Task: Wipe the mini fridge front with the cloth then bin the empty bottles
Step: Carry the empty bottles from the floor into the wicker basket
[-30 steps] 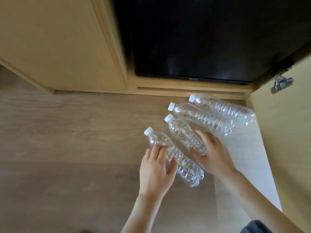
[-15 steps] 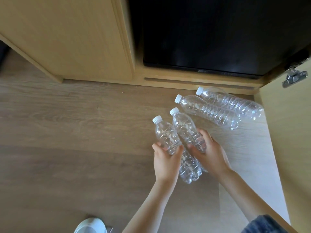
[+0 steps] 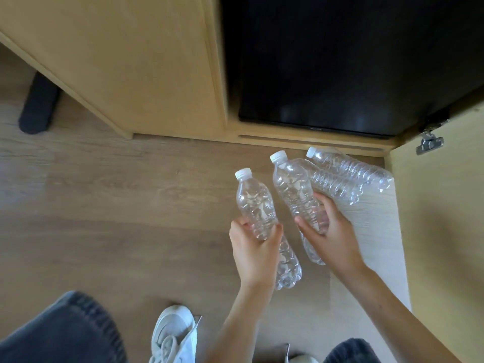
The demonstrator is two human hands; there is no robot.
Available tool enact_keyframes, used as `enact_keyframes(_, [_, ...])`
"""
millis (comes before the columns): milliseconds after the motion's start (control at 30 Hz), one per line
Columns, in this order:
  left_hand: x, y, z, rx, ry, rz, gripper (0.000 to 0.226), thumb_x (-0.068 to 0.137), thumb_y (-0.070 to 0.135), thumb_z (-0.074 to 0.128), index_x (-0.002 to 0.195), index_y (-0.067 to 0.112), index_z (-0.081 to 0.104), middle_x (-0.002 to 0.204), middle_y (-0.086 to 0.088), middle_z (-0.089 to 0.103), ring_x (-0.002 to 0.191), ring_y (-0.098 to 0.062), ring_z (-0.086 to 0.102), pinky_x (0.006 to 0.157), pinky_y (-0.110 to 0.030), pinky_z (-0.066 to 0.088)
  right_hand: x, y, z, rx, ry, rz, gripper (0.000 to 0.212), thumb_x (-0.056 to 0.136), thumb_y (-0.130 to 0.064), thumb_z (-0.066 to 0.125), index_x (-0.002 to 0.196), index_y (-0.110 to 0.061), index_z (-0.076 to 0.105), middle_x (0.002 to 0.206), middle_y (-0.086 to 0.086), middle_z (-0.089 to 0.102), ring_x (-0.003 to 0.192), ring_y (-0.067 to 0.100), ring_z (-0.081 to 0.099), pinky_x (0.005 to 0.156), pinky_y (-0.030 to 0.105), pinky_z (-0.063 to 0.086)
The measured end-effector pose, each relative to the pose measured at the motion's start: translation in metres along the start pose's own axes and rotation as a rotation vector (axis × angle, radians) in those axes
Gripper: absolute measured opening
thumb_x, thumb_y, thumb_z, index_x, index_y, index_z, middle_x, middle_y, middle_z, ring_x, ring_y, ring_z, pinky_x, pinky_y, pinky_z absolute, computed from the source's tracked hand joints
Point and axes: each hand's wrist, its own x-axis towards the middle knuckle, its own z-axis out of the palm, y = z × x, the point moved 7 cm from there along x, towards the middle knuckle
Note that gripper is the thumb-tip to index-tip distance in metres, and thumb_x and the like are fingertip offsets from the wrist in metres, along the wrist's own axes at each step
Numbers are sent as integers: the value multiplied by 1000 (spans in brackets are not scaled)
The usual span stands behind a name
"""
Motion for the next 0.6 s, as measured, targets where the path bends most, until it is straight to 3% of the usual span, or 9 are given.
enact_keyframes(100, [-29, 53, -40, 34, 19, 47, 39, 78, 29, 81, 99, 18, 50, 106, 1, 56, 102, -18, 58, 88, -37, 49, -17, -63, -34, -32, -15, -42, 66, 88, -52, 69, 146, -31, 43, 140, -9, 58, 117, 3, 53, 90, 21, 43])
enact_keyframes(233, [-85, 140, -91, 55, -1, 102, 40, 79, 34, 79, 103, 22, 49, 108, 7, 53, 102, -14, 57, 85, -28, 48, -53, -153, -105, -31, 26, -42, 64, 89, -48, 70, 145, -31, 43, 126, -21, 54, 106, -2, 52, 80, 7, 37])
enact_keyframes(333, [-140, 218, -134, 63, -16, 170, 43, 78, 36, 79, 107, 24, 49, 108, 10, 51, 97, -10, 57, 74, -10, 41, -90, -225, -174, 25, 73, -18, 61, 85, -42, 77, 138, -38, 46, 120, -20, 60, 103, 3, 60, 80, 17, 48])
enact_keyframes(467, [-227, 326, -194, 96, -79, 292, 46, 76, 38, 79, 110, 32, 48, 109, 17, 50, 103, -8, 55, 80, -17, 42, -148, -324, -270, 90, 151, 30, 65, 78, -39, 84, 135, -32, 54, 118, -12, 64, 102, 10, 63, 90, 36, 55])
enact_keyframes(533, [-269, 379, -224, 140, -98, 370, 51, 76, 38, 80, 115, 31, 48, 111, 16, 52, 106, -6, 54, 84, -19, 43, -175, -376, -318, 127, 184, 46, 61, 77, -38, 85, 131, -30, 58, 111, -17, 61, 97, -1, 60, 88, 28, 52])
enact_keyframes(600, [-314, 430, -250, 156, -134, 433, 54, 77, 37, 80, 120, 32, 48, 115, 16, 52, 108, -1, 53, 87, -18, 43, -202, -424, -364, 163, 196, 35, 53, 78, -40, 83, 125, -31, 61, 105, -19, 60, 96, -10, 56, 78, 12, 45])
